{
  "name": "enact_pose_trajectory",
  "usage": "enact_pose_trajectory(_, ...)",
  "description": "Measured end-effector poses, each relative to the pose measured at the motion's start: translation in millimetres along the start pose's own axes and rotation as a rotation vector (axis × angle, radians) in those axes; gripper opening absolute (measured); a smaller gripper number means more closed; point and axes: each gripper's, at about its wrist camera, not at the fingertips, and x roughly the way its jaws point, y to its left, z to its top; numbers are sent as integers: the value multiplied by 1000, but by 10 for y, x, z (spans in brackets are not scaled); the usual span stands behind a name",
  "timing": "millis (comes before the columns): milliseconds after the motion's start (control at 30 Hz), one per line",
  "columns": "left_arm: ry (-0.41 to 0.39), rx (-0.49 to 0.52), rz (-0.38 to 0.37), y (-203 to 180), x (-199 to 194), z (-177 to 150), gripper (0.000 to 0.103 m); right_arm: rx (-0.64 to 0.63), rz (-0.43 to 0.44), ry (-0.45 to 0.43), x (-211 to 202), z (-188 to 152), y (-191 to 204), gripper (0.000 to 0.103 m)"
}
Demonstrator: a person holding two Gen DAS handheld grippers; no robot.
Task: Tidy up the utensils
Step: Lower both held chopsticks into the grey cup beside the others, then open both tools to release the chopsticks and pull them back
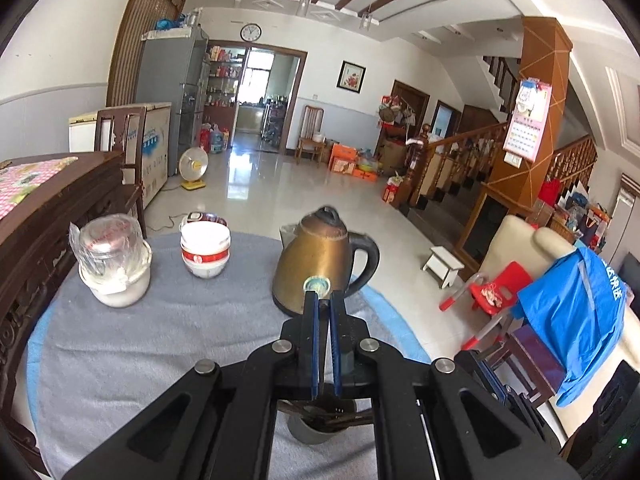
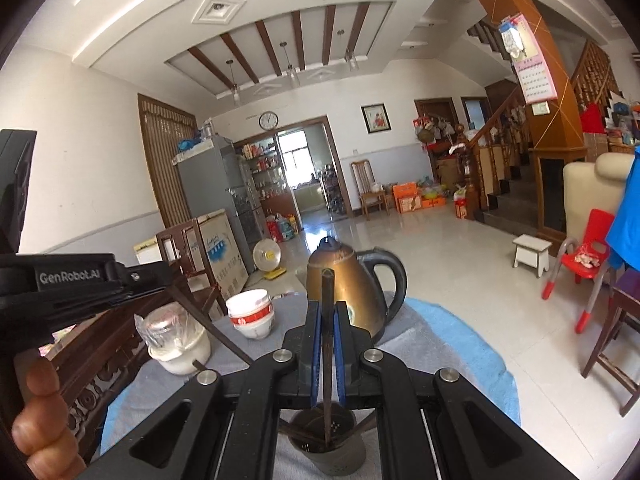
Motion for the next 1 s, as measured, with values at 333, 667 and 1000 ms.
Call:
enact_pose_trajectory(333, 86, 20, 24, 68, 206, -234, 6, 65, 22, 92, 94, -194, -171, 7)
enact_pose_trajectory(667, 111, 14, 24, 113, 233, -316, 6, 84, 26, 123, 67, -314, -193, 7)
enact_pose_trajectory(1000, 137, 37, 23, 128, 281, -376, 6, 46, 24, 154, 137, -430, -107, 7)
